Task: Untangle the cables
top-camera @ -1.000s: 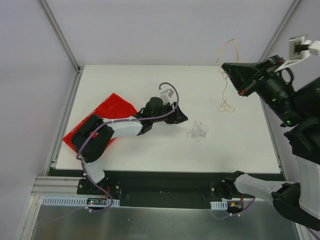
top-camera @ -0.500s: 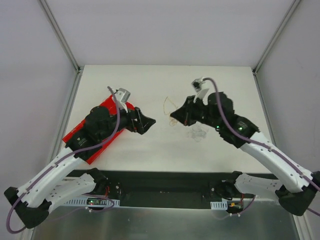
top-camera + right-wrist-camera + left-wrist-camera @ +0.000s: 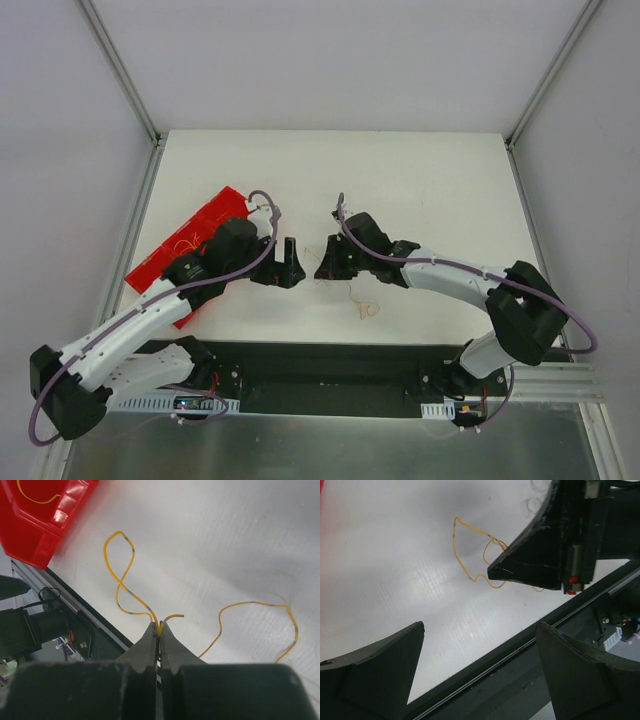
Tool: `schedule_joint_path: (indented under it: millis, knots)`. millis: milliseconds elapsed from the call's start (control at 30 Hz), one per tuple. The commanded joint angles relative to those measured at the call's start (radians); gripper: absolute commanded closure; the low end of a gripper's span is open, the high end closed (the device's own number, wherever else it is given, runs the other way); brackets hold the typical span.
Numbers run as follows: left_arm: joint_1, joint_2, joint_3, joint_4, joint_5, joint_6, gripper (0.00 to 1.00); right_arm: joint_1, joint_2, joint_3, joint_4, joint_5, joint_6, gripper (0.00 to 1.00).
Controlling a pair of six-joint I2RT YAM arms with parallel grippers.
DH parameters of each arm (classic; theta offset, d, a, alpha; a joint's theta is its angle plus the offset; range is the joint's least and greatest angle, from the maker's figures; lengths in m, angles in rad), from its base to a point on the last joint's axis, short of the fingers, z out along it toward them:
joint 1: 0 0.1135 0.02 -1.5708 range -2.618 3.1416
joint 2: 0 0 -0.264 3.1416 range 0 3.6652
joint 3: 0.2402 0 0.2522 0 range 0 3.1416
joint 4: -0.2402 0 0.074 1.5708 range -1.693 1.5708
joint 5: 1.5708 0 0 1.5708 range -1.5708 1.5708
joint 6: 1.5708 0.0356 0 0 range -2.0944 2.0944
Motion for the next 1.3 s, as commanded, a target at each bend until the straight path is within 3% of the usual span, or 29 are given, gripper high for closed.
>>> schedule_joint_path:
  millis: [0, 133, 233, 400, 533, 767, 967, 1033, 1267]
  knots:
    - [-0.003, 0.106, 0.035, -0.016, 0.015, -0.003, 0.11, 0.012, -0.051, -0.069, 0.068, 0.014, 0.046, 0.98]
    - [-0.008, 0.111, 0.033, -0.004, -0.037, -0.027, 0.17, 0.012, -0.055, -0.039, 0.074, -0.023, 0.001, 0.99]
    - [-0.008, 0.012, 0.001, 0.003, -0.116, -0.059, 0.18, 0.015, -0.050, -0.025, 0.248, -0.122, 0.065, 0.99]
    - [-0.008, -0.183, -0.060, 0.009, -0.183, -0.061, 0.11, 0.032, -0.079, 0.027, 0.352, -0.159, 0.101, 0.99]
    - [-0.006, -0.246, -0.100, 0.009, -0.193, -0.070, 0.09, 0.032, -0.119, -0.023, 0.388, -0.158, 0.064, 0.97]
    - [-0.008, -0.145, -0.117, 0.023, -0.118, -0.073, 0.07, 0.029, -0.128, -0.247, 0.425, -0.092, 0.093, 0.92]
    - [-0.012, 0.014, -0.085, 0.055, -0.053, -0.064, 0.07, 0.028, -0.090, -0.303, 0.410, -0.074, 0.110, 0.89]
    - [-0.017, 0.057, -0.080, 0.068, -0.042, -0.053, 0.08, 0.028, -0.096, -0.310, 0.375, -0.046, 0.102, 0.83]
    - [-0.048, 0.178, -0.060, 0.084, -0.010, -0.027, 0.09, 0.031, -0.197, -0.275, 0.091, 0.075, 0.020, 0.43]
